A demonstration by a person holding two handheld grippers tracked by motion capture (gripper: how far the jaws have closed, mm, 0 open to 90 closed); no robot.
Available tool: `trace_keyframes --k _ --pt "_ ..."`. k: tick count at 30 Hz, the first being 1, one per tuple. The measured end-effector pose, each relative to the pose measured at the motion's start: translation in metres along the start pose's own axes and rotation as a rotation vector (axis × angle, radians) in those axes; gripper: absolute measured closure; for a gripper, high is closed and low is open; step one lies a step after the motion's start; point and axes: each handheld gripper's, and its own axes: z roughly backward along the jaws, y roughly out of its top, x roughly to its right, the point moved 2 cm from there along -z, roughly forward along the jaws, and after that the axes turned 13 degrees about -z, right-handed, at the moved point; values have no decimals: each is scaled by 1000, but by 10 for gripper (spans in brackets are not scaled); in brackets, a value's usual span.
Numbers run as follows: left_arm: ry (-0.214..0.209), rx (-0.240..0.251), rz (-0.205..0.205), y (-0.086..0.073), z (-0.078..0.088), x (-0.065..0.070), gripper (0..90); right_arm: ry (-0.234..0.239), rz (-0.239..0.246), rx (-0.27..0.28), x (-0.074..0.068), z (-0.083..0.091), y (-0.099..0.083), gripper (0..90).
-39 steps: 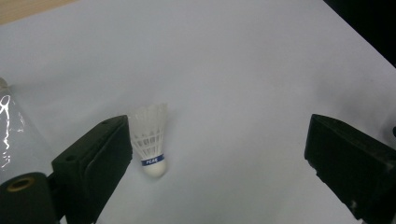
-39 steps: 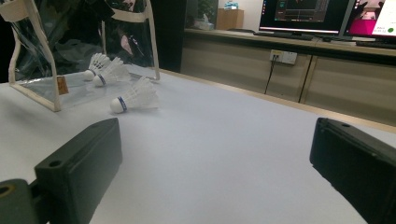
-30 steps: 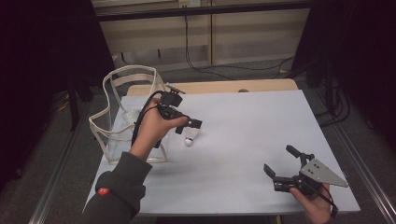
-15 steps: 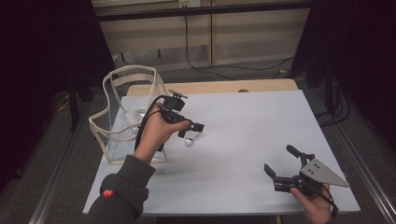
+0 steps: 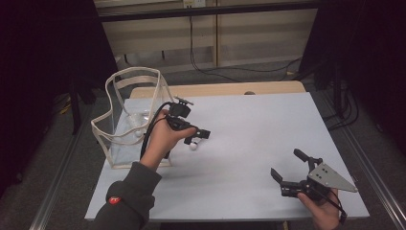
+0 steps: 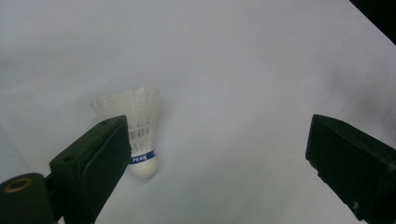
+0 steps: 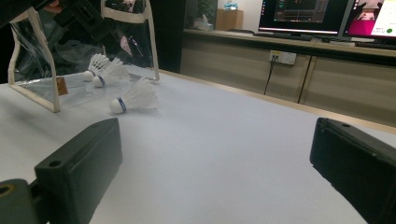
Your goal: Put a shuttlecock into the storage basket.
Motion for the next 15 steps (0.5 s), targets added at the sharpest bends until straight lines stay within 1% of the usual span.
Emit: trace_keyframes --k 4,11,13,15 --pt "6 5 3 -2 -2 0 68 2 -1 0 0 0 0 24" --pt "-1 4 0 -6 -7 2 67 0 1 0 0 0 0 24" --pt "1 12 6 -6 -9 3 67 1 0 0 0 0 0 24" --pt "0 5 -1 -7 -10 3 67 2 0 -2 0 0 0 24"
